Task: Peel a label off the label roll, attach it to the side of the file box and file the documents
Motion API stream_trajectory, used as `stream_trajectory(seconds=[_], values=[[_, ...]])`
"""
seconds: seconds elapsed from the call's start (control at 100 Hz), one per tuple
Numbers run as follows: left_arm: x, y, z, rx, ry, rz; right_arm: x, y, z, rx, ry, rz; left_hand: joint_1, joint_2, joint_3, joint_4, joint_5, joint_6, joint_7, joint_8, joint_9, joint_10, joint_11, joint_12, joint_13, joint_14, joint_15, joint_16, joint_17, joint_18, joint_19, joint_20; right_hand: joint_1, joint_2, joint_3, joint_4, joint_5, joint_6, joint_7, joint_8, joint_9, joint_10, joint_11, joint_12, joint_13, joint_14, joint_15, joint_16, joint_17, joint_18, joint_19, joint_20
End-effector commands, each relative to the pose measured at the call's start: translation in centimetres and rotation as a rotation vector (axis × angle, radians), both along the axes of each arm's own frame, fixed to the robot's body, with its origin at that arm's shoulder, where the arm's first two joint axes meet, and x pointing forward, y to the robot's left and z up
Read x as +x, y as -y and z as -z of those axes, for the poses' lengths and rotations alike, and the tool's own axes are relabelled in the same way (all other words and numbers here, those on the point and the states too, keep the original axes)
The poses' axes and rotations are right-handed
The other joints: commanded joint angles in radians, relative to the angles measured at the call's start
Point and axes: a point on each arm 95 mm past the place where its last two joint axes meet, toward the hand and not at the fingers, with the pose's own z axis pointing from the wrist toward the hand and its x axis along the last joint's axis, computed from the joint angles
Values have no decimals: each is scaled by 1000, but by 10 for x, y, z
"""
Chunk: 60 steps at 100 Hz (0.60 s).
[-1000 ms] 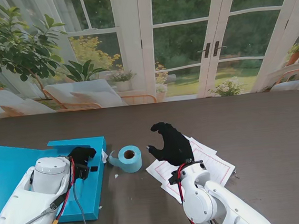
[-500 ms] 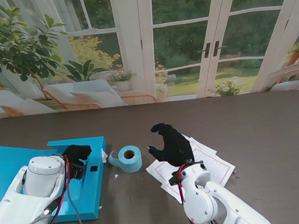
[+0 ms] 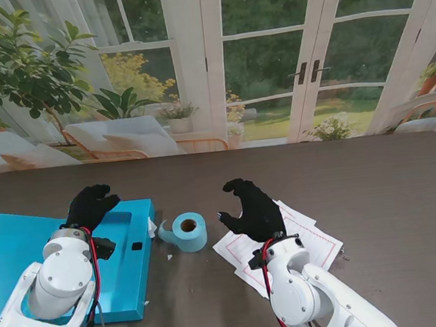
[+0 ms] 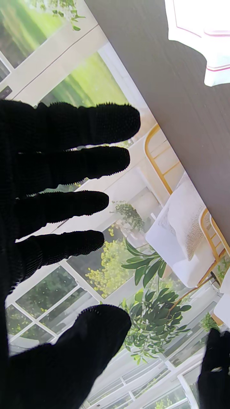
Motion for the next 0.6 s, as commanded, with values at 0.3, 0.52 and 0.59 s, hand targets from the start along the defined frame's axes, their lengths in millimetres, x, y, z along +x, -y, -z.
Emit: stream_trajectory(seconds=[0.3,0.52,0.59], values=[[-22,33,-3,-85,224,259,1,30,-11,-34,37,-19,-14,-34,11,-11,49,-111,-33,-21,3,-115,-62,-254,-24,-72,-155,-257,-48,-53,-137,-287,-34,21,-26,9,28,-33,-19,-10,8,1,-28,-7,-23,-23,-38,-13,-486,-11,-22,9],[-27,44,6,-80,255,339,3,58,-10,-75,34,-16,-14,-33,12,-11,31,-126,-50,-30,-15,-144,-75,-284,-34,-99,-182,-276,-62,-69,-150,-323,-37,24,-34,9,30,-40,-24,-11,-2,-6,-36,-7,-37,-29,-71,-26,-488,-13,-32,6],[-29,46,8,-85,268,355,3,70,-7,-98,31,-14,-14,-32,11,-12,29,-130,-53,-33,-14,-146,-76,-290,-35,-101,-184,-280,-65,-70,-154,-332,-38,21,-38,9,34,-49,-27,-12,-5,-9,-37,-7,-45,-31,-86,-32,-491,-15,-38,4]])
